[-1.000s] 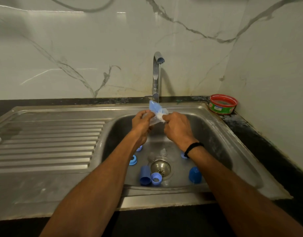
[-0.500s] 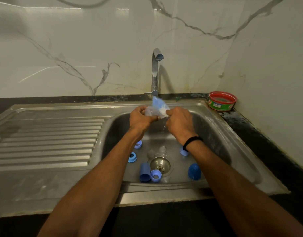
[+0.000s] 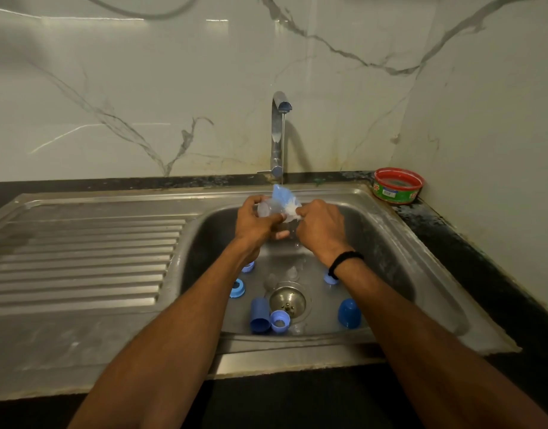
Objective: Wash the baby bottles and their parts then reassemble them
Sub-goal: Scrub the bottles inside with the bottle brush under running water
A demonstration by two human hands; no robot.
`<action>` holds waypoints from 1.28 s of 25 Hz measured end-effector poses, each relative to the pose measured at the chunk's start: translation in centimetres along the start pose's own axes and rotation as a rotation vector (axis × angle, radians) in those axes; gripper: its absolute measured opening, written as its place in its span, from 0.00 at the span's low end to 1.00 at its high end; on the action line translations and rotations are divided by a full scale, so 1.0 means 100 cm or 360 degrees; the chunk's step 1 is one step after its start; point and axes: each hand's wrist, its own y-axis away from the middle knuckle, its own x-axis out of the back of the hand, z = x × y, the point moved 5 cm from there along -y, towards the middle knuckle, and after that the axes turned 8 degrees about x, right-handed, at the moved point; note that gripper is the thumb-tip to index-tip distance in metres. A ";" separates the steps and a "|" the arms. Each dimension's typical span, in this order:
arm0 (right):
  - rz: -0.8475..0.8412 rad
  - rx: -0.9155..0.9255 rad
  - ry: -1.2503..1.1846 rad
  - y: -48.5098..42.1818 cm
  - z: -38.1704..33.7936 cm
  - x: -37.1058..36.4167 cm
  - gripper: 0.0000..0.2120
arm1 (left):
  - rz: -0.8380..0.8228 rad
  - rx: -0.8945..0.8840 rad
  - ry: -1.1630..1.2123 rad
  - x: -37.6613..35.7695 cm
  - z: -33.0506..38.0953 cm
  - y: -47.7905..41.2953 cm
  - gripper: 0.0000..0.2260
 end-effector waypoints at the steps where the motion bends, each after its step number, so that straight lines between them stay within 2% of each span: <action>1: -0.0013 0.0012 0.0007 0.000 -0.001 0.000 0.16 | 0.0030 0.0012 0.0013 0.001 0.001 0.000 0.22; 4: 0.0005 0.0019 0.0028 0.002 -0.003 0.004 0.16 | 0.0114 0.0044 0.0113 0.002 0.002 -0.002 0.19; 7: 0.0012 0.0084 0.0024 0.002 -0.005 0.006 0.16 | 0.0092 0.0006 0.0243 0.003 0.006 0.000 0.13; 11: 0.0004 0.0082 0.0021 0.000 0.000 0.005 0.17 | 0.0057 0.0011 0.0189 0.000 0.005 0.000 0.15; 13: 0.0043 0.0058 0.0005 -0.001 0.001 0.006 0.18 | 0.0057 0.0064 0.0191 -0.001 0.001 -0.003 0.19; 18: 0.0048 0.0097 0.0007 0.002 -0.005 0.003 0.18 | 0.0030 0.0001 0.0020 -0.003 0.000 -0.004 0.17; 21: 0.0070 0.0083 0.0067 0.000 0.001 0.006 0.16 | -0.0022 -0.0084 -0.0122 -0.007 0.003 0.000 0.20; 26: 0.0063 0.0102 0.0074 -0.002 0.000 0.003 0.16 | 0.0069 -0.0205 -0.0263 -0.001 0.006 -0.001 0.28; 32: 0.0039 0.0082 0.0036 0.000 0.001 0.001 0.16 | 0.0065 -0.0450 -0.0501 0.002 0.010 0.004 0.25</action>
